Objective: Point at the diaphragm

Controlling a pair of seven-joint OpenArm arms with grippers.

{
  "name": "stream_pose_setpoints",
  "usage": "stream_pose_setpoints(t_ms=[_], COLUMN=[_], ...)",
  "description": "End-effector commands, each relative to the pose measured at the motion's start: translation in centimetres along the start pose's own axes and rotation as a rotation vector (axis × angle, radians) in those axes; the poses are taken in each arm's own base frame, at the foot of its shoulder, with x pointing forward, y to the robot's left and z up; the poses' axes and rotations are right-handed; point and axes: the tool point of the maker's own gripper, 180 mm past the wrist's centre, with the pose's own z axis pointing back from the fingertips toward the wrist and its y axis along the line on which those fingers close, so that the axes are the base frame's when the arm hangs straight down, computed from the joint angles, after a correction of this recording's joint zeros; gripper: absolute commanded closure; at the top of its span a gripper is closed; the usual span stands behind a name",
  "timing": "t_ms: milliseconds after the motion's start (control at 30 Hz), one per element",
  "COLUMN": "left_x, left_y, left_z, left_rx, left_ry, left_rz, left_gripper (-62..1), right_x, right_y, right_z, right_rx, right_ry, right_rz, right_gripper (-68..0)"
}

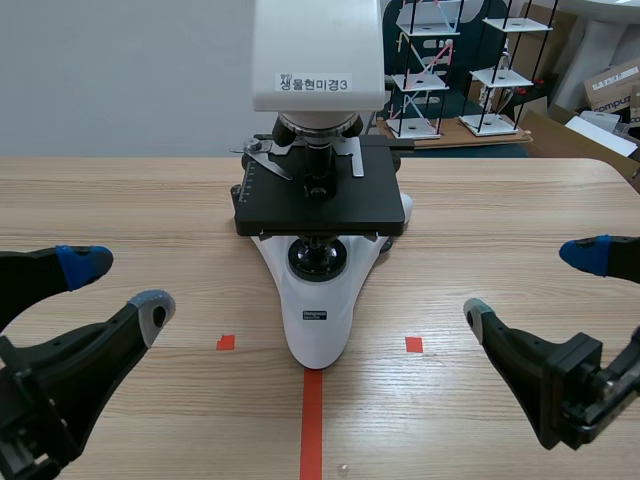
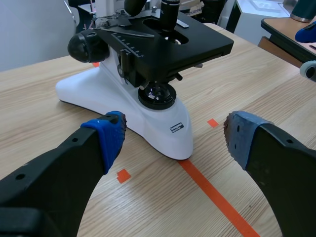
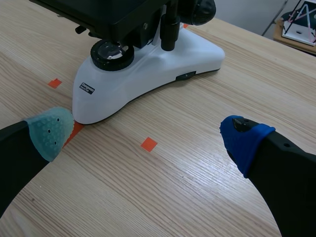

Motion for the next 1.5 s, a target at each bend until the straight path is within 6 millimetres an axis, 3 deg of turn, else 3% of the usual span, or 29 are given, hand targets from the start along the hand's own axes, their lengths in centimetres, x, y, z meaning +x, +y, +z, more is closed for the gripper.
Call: stream_pose_setpoints(t_ms=[0, 200, 333, 500, 667, 933, 1467], left_x=[-0.1, -3.3, -4.2, -5.6, -7.1, -6.8, -7.4], left_y=[0.2, 1.5, 1.9, 1.7, 1.2, 1.2, 0.6], left_z=[-0.5, -1.7, -2.5, -4.2, -5.9, -8.2, -10.2], left_rx=[0.008, 0.042, 0.042, 0.010, -0.028, -0.027, 0.022], left_ry=[-0.023, -0.003, -0.042, -0.056, -0.072, -0.177, -0.321], left_rz=[0.004, 0.015, 0.013, 0.023, 0.050, 0.092, 0.181], left_gripper=[-38.7, -32.2, -28.1, -24.8, -17.3, -8.5, -4.4], right_x=[0.7, 0.7, 0.7, 0.7, 0.7, 0.7, 0.7], right_y=[0.0, 0.0, 0.0, -0.1, -0.1, -0.1, -0.1], right_z=[0.0, 0.0, 0.0, 0.0, 0.0, 0.0, 0.0], right_rx=[-0.003, -0.004, -0.004, -0.004, -0.004, -0.004, -0.004], right_ry=[-0.026, -0.027, -0.027, -0.027, -0.026, -0.026, -0.026], right_rz=[-0.002, -0.002, -0.002, -0.002, -0.002, -0.002, -0.002], right_gripper=[-67.9, -67.9, -67.9, -67.9, -67.9, -67.9, -67.9])
